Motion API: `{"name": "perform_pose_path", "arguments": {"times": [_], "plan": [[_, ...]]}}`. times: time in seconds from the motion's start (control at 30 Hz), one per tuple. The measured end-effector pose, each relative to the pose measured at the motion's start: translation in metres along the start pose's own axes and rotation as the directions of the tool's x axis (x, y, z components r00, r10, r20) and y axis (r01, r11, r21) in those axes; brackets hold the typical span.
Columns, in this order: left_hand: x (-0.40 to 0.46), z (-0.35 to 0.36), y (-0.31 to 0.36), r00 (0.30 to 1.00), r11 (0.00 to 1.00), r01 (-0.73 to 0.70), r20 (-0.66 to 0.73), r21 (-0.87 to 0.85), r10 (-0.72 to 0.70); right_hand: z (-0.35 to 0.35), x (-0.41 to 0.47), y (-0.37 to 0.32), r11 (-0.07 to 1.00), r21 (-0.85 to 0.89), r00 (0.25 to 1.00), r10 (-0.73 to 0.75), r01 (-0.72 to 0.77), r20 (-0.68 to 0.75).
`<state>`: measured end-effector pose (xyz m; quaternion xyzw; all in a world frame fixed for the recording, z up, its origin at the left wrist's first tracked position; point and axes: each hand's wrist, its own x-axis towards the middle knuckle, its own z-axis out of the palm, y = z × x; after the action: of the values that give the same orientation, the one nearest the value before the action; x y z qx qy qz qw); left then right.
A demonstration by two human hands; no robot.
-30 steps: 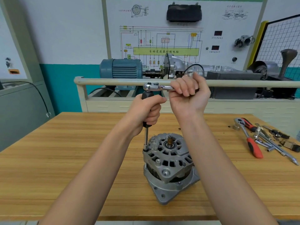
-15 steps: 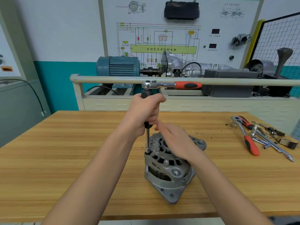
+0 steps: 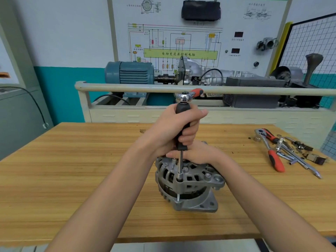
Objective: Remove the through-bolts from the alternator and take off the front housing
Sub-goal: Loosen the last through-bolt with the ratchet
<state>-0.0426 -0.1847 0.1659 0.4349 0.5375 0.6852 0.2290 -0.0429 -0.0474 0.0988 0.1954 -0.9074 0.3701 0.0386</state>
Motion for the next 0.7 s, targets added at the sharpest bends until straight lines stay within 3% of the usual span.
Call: {"name": "perform_pose_path", "arguments": {"times": [0.07, 0.13, 0.2, 0.27, 0.33, 0.4, 0.47, 0.53, 0.6, 0.7], "plan": [[0.002, 0.002, -0.003, 1.000, 0.998, 0.009, -0.001, -0.060, -0.009, -0.001, 0.000, 0.001, 0.995, 0.101, 0.994, 0.000, 0.011, -0.107], [0.003, 0.002, -0.006, 1.000, 0.997, -0.002, -0.018, -0.083, 0.000, -0.009, 0.001, 0.003, 0.921, 0.381, 0.964, 0.018, 0.087, -0.264], [0.003, 0.002, -0.006, 1.000, 0.996, -0.011, -0.013, -0.085, 0.010, -0.021, 0.001, -0.001, 0.644, 0.732, 0.952, 0.018, 0.223, -0.306], [0.003, 0.001, -0.006, 1.000, 0.996, -0.004, -0.006, -0.087, 0.003, -0.035, -0.001, -0.008, 0.258, 0.907, 0.942, -0.050, 0.334, -0.333], [0.004, 0.001, -0.005, 1.000, 0.996, 0.007, -0.001, -0.089, -0.007, -0.046, -0.003, -0.022, -0.120, 0.910, 0.914, -0.039, 0.397, -0.404], [0.004, 0.003, -0.004, 1.000, 0.996, 0.021, -0.005, -0.087, -0.021, -0.053, -0.006, -0.040, -0.324, 0.833, 0.887, 0.046, 0.448, -0.459], [0.004, 0.005, -0.004, 0.998, 0.997, 0.028, -0.048, -0.074, -0.032, -0.060, -0.011, -0.059, -0.318, 0.754, 0.819, 0.224, 0.574, -0.529], [0.004, 0.008, -0.005, 0.992, 0.999, 0.021, -0.123, -0.046, -0.026, -0.061, -0.022, -0.072, -0.177, 0.709, 0.726, 0.276, 0.683, -0.630], [0.005, 0.012, -0.007, 0.978, 1.000, 0.012, -0.210, -0.008, -0.014, -0.052, -0.037, -0.089, -0.057, 0.656, 0.654, 0.180, 0.753, -0.735], [0.004, 0.016, -0.009, 0.948, 0.999, -0.013, -0.318, 0.030, 0.022, -0.031, -0.049, -0.106, 0.234, 0.464, 0.499, -0.125, 0.854, -0.857]]}}
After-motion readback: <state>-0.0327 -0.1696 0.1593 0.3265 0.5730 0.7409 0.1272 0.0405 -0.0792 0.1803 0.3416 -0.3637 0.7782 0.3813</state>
